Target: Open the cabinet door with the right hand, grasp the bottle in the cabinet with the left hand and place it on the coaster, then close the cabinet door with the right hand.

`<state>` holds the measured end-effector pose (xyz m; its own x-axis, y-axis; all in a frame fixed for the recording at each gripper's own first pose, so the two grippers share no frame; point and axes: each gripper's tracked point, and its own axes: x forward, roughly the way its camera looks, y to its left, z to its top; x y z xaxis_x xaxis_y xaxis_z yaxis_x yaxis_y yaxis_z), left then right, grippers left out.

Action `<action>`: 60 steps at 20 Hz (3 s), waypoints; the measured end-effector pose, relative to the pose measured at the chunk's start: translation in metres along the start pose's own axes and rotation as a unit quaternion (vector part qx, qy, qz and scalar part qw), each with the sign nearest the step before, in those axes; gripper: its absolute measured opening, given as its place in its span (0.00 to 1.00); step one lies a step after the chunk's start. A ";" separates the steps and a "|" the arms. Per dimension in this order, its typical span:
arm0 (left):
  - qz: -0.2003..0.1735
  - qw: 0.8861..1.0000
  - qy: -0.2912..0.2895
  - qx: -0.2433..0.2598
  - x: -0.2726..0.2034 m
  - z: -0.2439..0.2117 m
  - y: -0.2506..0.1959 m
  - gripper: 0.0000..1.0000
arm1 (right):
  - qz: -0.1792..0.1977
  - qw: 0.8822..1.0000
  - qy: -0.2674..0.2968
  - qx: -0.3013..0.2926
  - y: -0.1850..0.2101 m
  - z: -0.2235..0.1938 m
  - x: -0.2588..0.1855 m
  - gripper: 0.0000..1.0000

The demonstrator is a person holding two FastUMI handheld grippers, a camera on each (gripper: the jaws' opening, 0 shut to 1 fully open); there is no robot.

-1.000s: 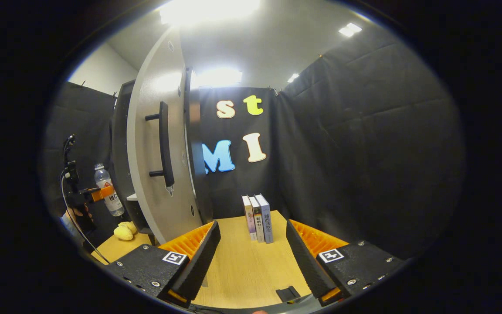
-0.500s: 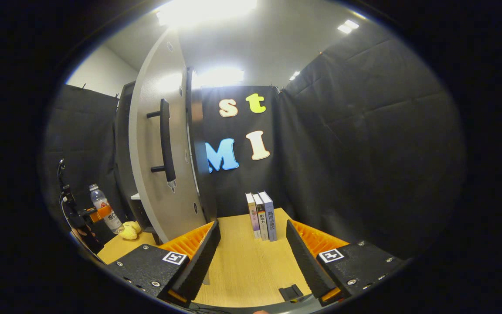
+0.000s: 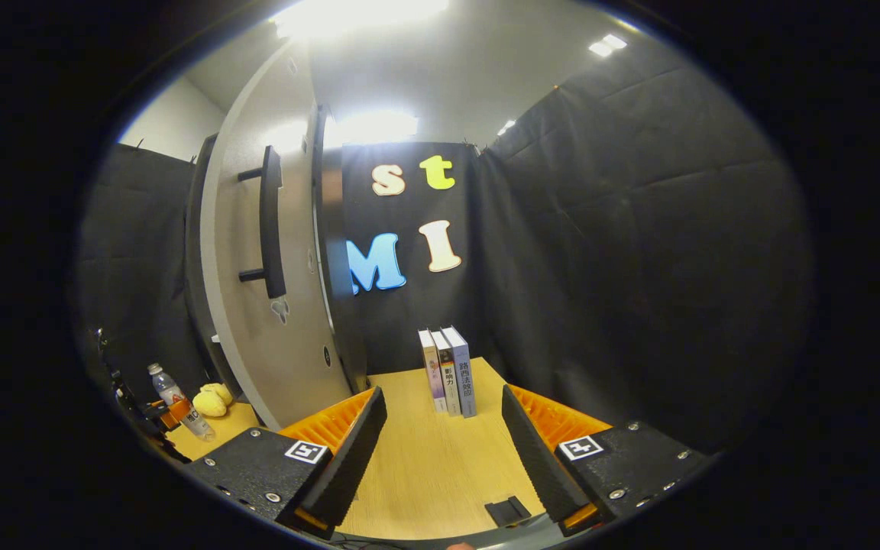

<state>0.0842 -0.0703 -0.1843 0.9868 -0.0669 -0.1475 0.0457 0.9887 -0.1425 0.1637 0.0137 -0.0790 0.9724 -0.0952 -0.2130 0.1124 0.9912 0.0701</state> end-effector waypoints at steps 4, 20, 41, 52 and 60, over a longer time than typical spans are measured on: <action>-0.004 1.000 0.011 0.020 -0.006 -0.031 -0.003 0.75 | -0.014 1.000 -0.001 -0.002 -0.007 0.001 0.002 0.94; 0.014 0.996 0.080 0.031 -0.011 -0.123 -0.002 0.76 | -0.004 0.999 0.025 -0.036 0.009 -0.006 0.017 0.94; 0.067 0.995 0.005 0.072 -0.082 0.082 0.023 0.88 | 0.016 0.999 -0.046 -0.014 0.035 0.102 0.032 0.94; 0.099 0.994 -0.032 0.040 -0.112 0.145 0.121 0.88 | -0.025 0.996 -0.087 -0.021 0.077 0.146 0.014 0.94; 0.096 0.995 -0.029 0.014 -0.107 0.131 0.162 0.90 | -0.060 0.993 -0.092 -0.052 0.093 0.146 0.002 0.91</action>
<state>0.0070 0.1148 -0.0631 0.9851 0.1307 -0.1116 -0.1410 0.9859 -0.0897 0.2056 0.0924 0.0692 0.9754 -0.2184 -0.0315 0.2168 0.9750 -0.0480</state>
